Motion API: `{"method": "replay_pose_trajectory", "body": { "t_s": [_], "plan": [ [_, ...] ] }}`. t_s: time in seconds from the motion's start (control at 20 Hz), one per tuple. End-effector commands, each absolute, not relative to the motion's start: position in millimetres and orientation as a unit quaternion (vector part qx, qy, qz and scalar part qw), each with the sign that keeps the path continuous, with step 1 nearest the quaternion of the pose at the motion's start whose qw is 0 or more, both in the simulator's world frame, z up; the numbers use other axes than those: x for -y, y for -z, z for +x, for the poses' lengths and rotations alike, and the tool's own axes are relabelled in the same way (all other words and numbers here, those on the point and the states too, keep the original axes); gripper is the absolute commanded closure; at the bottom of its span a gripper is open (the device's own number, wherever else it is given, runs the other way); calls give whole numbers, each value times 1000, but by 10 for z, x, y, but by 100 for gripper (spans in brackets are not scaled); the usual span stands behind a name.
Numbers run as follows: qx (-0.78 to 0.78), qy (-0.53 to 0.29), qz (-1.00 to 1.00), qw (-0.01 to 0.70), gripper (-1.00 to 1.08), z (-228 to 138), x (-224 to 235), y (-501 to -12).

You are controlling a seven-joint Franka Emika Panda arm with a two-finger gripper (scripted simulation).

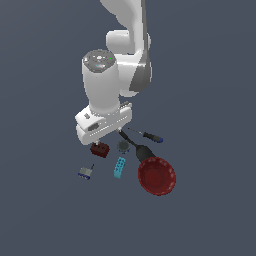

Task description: Pick up a designated object from a clutter of objects.

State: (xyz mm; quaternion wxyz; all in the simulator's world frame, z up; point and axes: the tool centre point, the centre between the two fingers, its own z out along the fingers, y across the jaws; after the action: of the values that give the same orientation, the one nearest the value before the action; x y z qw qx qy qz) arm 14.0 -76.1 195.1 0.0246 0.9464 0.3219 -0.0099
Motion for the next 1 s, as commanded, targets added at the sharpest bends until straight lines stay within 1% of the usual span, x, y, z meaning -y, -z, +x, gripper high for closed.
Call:
{"method": "replay_pose_trajectory", "body": {
  "t_s": [0.0,0.55,0.95],
  "plan": [
    [-350,12,936,24,-92,120,849,-1821],
    [-469,13,883,15,-92,-14,1178,-1277],
    [-539,7,842,6,-92,-126,1336,-959]
  ]
}}
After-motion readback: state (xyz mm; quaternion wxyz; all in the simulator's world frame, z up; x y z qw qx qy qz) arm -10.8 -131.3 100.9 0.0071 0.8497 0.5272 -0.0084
